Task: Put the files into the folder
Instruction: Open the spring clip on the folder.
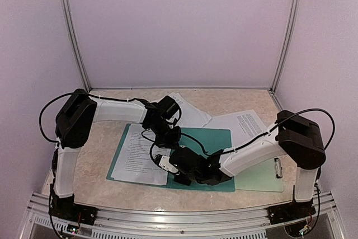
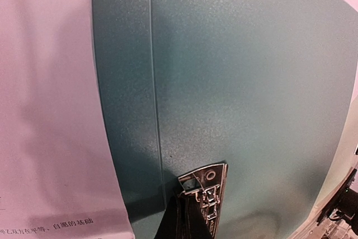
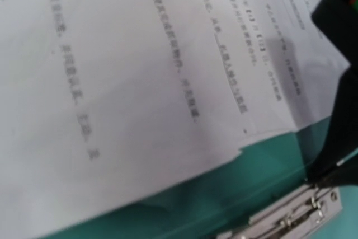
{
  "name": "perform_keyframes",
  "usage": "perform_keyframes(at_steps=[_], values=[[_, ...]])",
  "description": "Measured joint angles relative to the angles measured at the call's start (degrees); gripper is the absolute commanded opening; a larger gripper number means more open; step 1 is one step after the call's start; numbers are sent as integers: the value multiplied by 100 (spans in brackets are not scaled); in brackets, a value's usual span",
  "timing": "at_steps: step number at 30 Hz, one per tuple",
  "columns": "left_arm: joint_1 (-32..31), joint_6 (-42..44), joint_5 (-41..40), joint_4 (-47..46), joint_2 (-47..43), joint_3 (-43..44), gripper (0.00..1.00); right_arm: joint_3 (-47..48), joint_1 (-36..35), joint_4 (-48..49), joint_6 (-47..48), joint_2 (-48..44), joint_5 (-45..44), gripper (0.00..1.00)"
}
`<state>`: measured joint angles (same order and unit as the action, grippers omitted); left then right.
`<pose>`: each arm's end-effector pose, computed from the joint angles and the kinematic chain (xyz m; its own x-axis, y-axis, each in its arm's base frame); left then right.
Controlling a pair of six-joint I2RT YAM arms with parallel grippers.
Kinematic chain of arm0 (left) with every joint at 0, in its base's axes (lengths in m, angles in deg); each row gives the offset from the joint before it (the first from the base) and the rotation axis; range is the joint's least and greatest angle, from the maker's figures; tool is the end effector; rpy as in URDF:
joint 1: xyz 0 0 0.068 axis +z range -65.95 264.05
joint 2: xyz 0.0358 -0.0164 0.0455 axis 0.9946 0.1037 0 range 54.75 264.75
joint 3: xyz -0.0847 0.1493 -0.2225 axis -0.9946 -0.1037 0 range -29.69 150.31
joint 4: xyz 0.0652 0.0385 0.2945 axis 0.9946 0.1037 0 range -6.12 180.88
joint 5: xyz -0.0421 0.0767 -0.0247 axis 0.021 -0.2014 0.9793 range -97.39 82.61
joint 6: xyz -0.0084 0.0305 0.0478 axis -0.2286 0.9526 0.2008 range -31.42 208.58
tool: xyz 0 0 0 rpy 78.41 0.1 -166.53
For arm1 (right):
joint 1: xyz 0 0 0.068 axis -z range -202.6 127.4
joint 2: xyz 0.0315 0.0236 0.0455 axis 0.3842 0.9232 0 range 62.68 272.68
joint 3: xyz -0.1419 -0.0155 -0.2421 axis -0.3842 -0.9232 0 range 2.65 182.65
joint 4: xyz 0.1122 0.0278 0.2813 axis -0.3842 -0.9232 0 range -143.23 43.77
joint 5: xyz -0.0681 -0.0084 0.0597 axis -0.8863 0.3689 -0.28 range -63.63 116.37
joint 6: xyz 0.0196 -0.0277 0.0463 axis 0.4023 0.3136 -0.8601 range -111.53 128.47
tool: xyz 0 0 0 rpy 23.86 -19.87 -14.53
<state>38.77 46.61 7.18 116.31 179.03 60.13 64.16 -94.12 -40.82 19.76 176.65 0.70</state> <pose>0.3384 -0.3560 0.1198 -0.9875 0.0773 -0.1371 0.1301 0.8913 -0.4344 0.1532 0.4027 0.0881 -0.0784 -0.7914 -0.6062 -0.7920 0.4187 -0.4443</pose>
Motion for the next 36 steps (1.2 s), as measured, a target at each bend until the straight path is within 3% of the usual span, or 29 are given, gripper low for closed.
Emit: perform_keyframes(at_steps=[7,15,26,36], values=[[-2,-7,26,28,9,0,0,-645,372,459,-422,-616,645,19],[-2,-15,42,26,11,0,0,-1353,761,1314,-2374,-1558,1366,16],[-2,-68,39,11,11,-13,0,-2221,1565,2710,-5333,-1342,3047,16],[-2,-70,39,9,11,-15,0,-2262,1766,3856,-6419,-529,4404,18]])
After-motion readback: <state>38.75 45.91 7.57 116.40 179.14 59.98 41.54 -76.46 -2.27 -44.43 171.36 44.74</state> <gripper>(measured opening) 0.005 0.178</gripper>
